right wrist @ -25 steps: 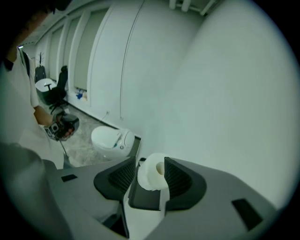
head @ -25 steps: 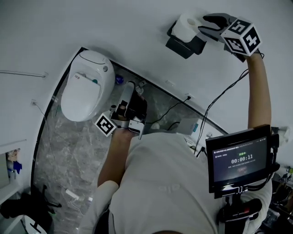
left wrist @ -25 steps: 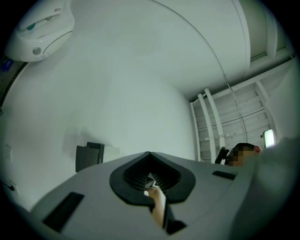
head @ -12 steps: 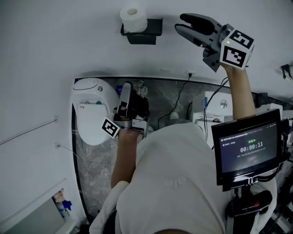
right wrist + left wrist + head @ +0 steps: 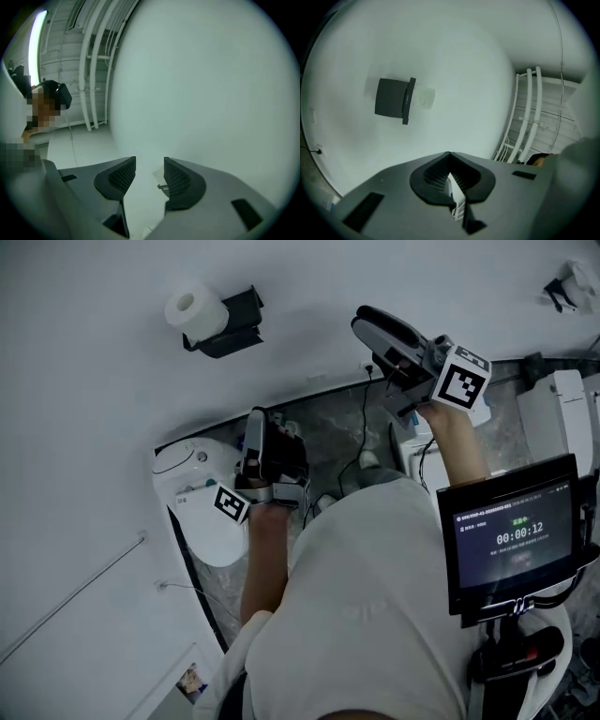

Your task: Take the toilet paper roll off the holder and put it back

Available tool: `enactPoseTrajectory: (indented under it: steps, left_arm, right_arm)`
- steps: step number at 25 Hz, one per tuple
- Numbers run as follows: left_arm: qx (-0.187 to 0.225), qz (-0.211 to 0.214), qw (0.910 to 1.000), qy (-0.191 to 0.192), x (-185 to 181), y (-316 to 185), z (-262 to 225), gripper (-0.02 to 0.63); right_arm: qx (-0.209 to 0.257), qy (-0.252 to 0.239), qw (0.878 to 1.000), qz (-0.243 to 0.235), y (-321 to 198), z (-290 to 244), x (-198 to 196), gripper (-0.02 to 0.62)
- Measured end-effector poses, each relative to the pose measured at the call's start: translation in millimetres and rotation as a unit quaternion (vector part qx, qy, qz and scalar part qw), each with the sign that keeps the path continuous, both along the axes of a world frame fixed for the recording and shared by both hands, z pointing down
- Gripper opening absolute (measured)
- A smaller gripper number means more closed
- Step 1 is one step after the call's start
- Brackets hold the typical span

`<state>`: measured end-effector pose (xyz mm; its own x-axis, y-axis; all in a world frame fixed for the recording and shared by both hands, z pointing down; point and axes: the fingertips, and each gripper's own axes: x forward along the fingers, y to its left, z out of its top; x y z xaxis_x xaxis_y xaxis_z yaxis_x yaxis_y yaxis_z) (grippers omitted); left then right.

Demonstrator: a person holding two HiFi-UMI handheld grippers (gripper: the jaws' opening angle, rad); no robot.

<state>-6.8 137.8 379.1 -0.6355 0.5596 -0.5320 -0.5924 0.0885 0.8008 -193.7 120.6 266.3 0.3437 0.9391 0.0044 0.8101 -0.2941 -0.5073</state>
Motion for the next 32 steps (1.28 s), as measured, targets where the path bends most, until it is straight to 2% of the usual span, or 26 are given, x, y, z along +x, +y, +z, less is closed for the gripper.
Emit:
enactPoseTrajectory:
  steps: [3, 13, 16, 19, 23, 32]
  left_arm:
    - [0.007, -0.04, 0.9992, -0.004, 23, 1, -1, 0.005]
    - [0.004, -0.018, 0.9998, -0.01, 7, 4, -9, 0.003]
    - [0.005, -0.016, 0.9998, -0.007, 6, 3, -9, 0.005]
    - [0.007, -0.013, 0.9999, -0.004, 4, 2, -7, 0.003]
    - [0.009, -0.011, 0.9999, -0.002, 4, 0, -7, 0.004]
    - [0.01, -0.019, 0.9998, -0.004, 7, 1, -7, 0.004]
  right_arm:
    - [-0.004, 0.038, 0.999, -0.027, 12, 4, 24, 0.193]
    - [-0.027, 0.125, 0.992, 0.02, -8, 23, 24, 0.193]
    - [-0.044, 0.152, 0.987, 0.016, -10, 20, 26, 0.193]
    - [-0.042, 0.153, 0.987, 0.019, -9, 27, 30, 0.192]
    - [-0.045, 0.19, 0.981, 0.016, -9, 30, 33, 0.192]
    - [-0.035, 0.181, 0.983, 0.004, -6, 33, 39, 0.192]
